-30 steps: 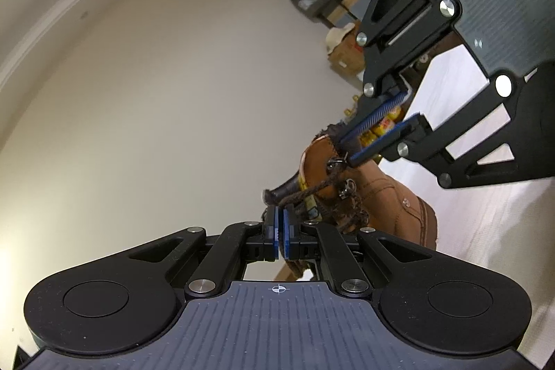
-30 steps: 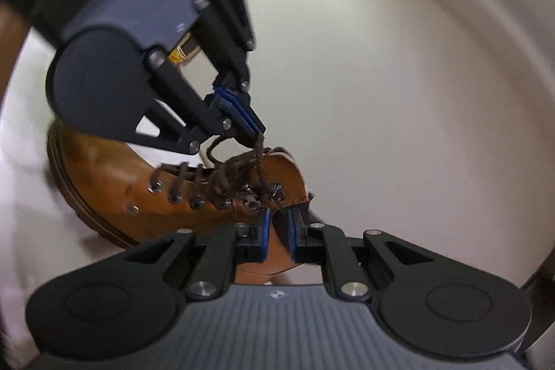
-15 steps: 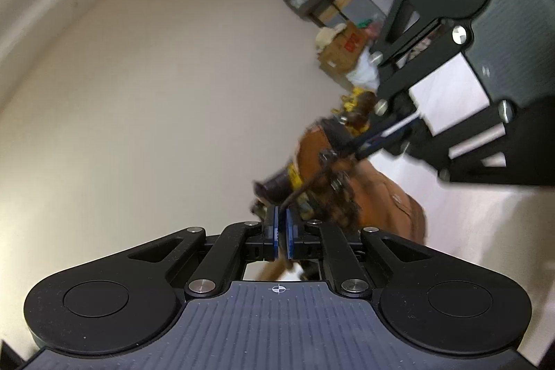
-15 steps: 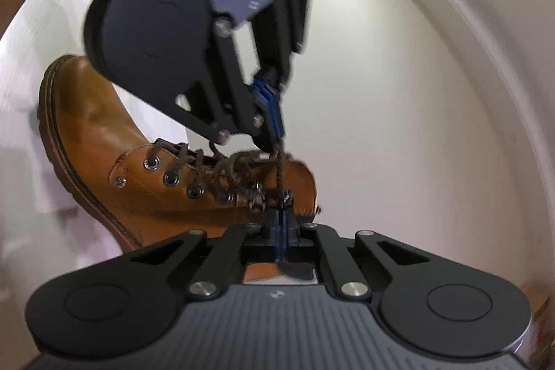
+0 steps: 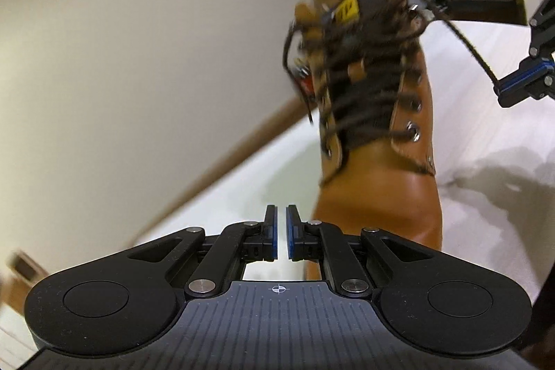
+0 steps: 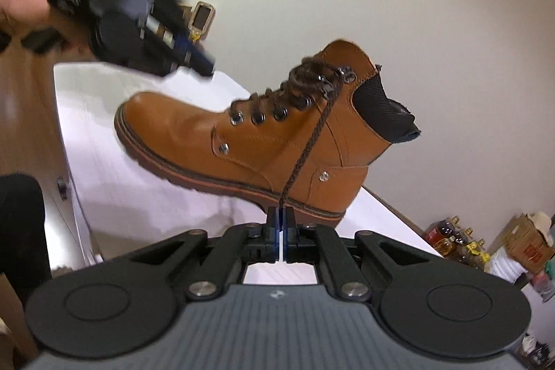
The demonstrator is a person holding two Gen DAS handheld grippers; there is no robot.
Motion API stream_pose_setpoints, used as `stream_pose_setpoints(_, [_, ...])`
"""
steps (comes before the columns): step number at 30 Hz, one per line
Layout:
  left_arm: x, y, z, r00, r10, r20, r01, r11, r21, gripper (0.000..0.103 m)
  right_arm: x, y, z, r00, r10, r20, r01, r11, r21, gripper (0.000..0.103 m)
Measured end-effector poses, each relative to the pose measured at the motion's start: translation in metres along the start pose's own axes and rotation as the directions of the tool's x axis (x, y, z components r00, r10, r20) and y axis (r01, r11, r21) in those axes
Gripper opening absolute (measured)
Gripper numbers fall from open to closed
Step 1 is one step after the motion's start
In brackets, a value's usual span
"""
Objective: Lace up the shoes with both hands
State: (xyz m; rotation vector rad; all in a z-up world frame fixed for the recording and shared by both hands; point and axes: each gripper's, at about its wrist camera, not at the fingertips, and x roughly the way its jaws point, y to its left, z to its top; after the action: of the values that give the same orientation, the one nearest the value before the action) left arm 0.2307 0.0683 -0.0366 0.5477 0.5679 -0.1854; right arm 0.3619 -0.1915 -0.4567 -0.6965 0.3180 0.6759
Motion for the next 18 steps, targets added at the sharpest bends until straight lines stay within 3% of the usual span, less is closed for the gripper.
stream_pose_setpoints(6, [0.014, 0.011, -0.005, 0.998, -0.046, -0.052, 0.043, 0.998, -0.042, 0.006, 0.013, -0.002, -0.002, 1.0, -0.015, -0.02, 0.015, 1.0, 0.014, 0.003])
stream_pose_setpoints(18, [0.015, 0.027, -0.013, 0.991, -0.132, -0.009, 0.131, 0.987, -0.091, 0.002, 0.006, 0.008, 0.002, 0.998, -0.047, -0.044, 0.049, 0.998, 0.045, 0.003])
